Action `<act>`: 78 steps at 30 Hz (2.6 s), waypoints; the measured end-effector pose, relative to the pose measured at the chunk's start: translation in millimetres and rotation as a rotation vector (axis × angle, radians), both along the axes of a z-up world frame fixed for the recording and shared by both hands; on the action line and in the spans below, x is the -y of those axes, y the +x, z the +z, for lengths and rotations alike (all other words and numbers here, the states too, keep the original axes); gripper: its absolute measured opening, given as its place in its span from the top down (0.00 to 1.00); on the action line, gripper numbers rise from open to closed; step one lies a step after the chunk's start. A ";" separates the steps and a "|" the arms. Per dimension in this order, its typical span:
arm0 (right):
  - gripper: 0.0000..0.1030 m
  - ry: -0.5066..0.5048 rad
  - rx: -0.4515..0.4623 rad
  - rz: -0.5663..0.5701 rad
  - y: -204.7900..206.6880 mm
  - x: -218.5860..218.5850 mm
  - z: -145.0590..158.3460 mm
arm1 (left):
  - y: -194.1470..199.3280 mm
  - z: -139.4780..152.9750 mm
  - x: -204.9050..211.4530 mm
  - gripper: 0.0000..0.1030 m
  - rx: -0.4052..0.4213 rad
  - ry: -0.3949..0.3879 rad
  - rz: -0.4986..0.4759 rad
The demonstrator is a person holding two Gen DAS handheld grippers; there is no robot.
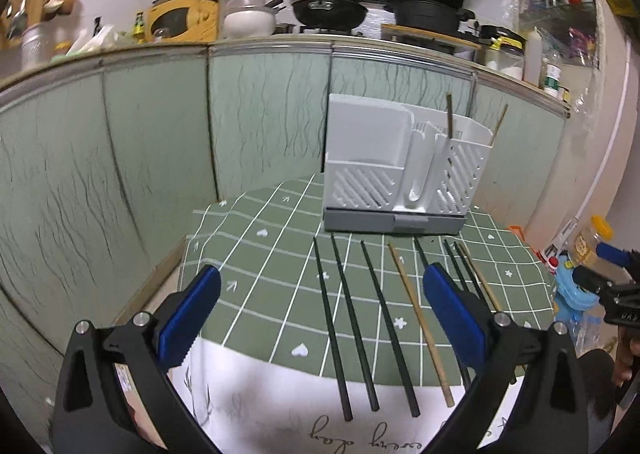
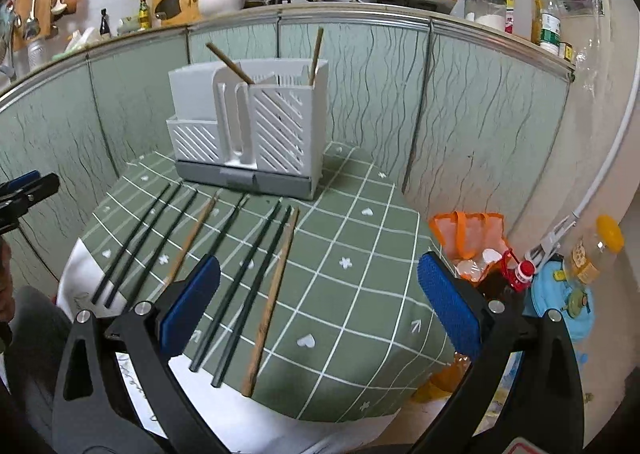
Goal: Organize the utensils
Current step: 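Move both open tools back over the remaining chopsticks, then close the left tool on a black chopstick while the right tool grips a wooden one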
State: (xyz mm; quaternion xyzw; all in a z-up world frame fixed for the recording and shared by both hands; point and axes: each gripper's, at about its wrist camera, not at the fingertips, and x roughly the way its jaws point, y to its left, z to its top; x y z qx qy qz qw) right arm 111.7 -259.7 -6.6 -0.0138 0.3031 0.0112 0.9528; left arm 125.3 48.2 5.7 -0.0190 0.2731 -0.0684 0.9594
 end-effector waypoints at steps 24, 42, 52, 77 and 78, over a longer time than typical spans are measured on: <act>0.39 0.029 -0.034 -0.044 -26.4 -21.1 -74.3 | -28.2 -74.5 23.7 0.30 -0.025 0.076 0.057; 0.65 -0.013 -0.074 -0.018 -28.6 -37.9 -98.5 | -19.2 -103.9 33.7 0.83 -0.124 0.090 0.032; 0.75 -0.030 -0.094 -0.014 -27.9 -44.6 -105.2 | -17.1 -114.0 34.2 0.89 -0.148 0.098 0.028; 0.94 0.043 -0.074 -0.029 -31.8 -36.9 -88.8 | -21.9 -98.9 28.9 0.92 -0.126 0.026 0.038; 0.94 0.041 -0.069 -0.030 -33.6 -37.9 -86.7 | -23.2 -96.1 29.9 0.92 -0.118 0.033 0.037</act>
